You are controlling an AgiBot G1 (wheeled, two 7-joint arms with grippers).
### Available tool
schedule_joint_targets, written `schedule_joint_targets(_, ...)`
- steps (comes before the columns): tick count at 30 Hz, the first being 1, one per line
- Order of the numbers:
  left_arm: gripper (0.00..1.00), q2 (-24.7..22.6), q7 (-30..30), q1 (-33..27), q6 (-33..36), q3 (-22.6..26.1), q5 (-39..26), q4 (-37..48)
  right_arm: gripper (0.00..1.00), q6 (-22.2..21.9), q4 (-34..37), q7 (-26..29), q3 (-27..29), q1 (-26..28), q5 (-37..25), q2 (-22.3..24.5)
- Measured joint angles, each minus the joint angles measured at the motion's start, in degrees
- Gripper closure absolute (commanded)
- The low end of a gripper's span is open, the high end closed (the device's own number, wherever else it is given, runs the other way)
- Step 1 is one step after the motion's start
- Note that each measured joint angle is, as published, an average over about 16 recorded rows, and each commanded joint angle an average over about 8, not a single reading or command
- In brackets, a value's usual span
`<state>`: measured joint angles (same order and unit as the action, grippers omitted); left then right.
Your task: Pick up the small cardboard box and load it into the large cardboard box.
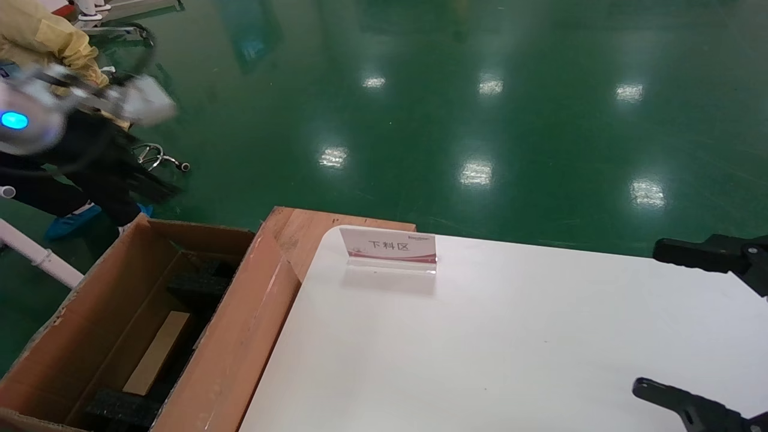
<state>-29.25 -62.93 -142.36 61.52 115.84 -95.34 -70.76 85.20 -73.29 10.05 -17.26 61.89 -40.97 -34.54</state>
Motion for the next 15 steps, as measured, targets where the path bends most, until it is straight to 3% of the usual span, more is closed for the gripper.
schedule_joint_targets(15,0.0,-1.7,13.3,20.9,6.0,-25.6,13.8,-0.6,0.0,0.1,0.0,0.1,0.2,-0.1,-0.1,-0.1)
